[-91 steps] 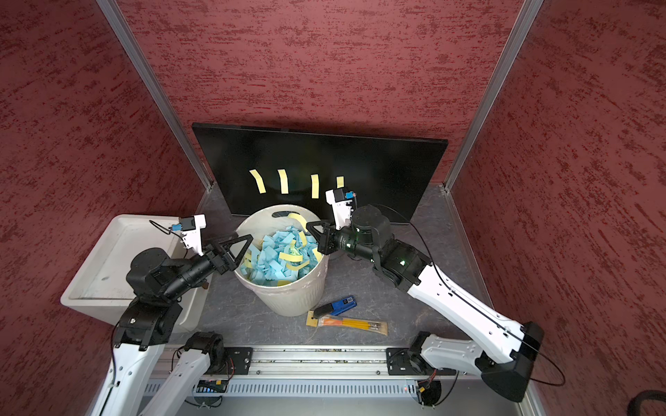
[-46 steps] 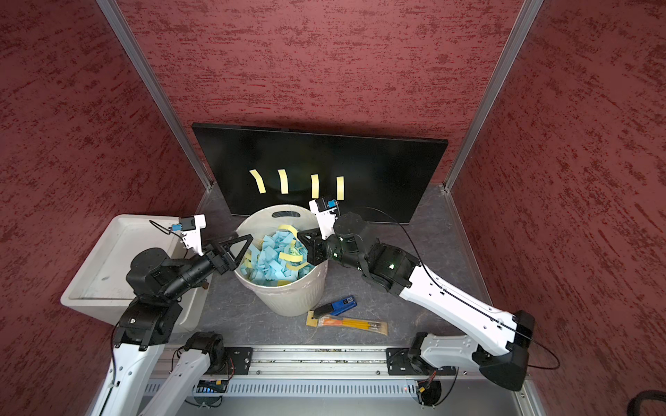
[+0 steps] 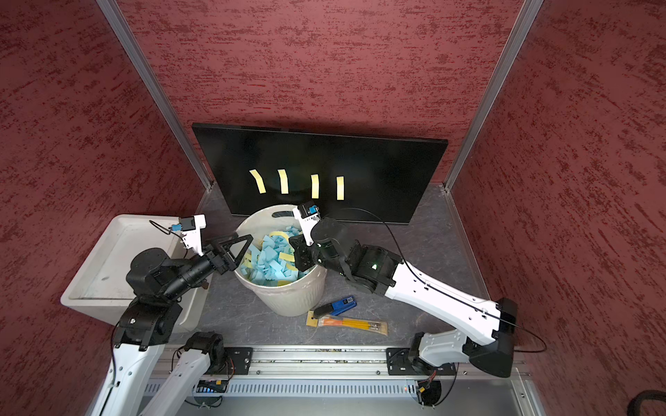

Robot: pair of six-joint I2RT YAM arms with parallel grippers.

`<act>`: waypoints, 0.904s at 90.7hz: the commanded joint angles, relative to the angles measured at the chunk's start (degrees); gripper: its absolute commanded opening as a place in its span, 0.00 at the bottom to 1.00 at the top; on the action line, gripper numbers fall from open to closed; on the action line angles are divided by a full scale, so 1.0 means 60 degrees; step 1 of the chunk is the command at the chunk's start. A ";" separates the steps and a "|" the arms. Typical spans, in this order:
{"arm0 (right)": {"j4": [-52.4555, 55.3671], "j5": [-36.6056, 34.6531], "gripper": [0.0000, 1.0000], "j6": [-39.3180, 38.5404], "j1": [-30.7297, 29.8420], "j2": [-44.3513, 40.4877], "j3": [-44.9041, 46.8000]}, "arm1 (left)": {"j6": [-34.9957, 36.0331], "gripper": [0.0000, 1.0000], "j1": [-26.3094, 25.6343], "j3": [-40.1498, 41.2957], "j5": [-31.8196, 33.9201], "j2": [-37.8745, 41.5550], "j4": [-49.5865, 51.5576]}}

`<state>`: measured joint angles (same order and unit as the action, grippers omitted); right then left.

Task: Remove the sticky note from the monitor
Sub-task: Place the sticky note in the trash bin.

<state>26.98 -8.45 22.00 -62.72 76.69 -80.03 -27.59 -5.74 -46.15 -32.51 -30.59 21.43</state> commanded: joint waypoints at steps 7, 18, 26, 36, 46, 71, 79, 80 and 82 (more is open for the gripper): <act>0.0371 -0.0643 0.11 -0.0181 -0.0185 0.0200 -0.0519 | 0.0030 1.00 0.0048 0.0090 -0.0075 0.0146 -0.0117; 0.0410 -0.0727 0.16 -0.0187 -0.0210 0.0217 -0.0613 | 0.0045 1.00 0.0033 0.0099 -0.0071 0.0147 -0.0111; 0.0410 -0.0770 0.20 -0.0192 -0.0211 0.0189 -0.0636 | 0.0058 1.00 0.0031 0.0096 -0.0060 0.0147 -0.0101; 0.0425 -0.0933 0.22 -0.0214 -0.0204 0.0078 -0.0636 | 0.0056 1.00 0.0018 0.0090 -0.0060 0.0151 -0.0108; 0.0426 -0.1223 0.25 -0.0213 -0.0211 -0.0136 -0.0562 | 0.0044 1.00 0.0017 0.0080 -0.0045 0.0162 -0.0097; -0.0200 -0.2079 0.38 -0.0168 -0.0066 -0.1207 0.0196 | 0.0087 1.00 0.0003 0.0086 -0.0023 0.0162 -0.0072; -0.0239 -0.2136 0.40 -0.0071 0.0123 -0.1473 0.0346 | 0.0091 1.00 -0.0002 0.0079 -0.0002 0.0154 -0.0068; -0.0244 -0.2136 0.40 -0.0045 0.0154 -0.1502 0.0367 | 0.0097 1.00 -0.0006 0.0077 -0.0001 0.0151 -0.0062; -0.0255 -0.2137 0.41 0.0000 0.0210 -0.1560 0.0402 | 0.0101 1.00 -0.0009 0.0079 -0.0001 0.0148 -0.0065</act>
<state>27.90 -18.65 21.21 -62.74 69.49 -78.91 -27.59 -5.74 -45.98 -32.49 -30.24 21.43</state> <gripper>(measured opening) 0.398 0.997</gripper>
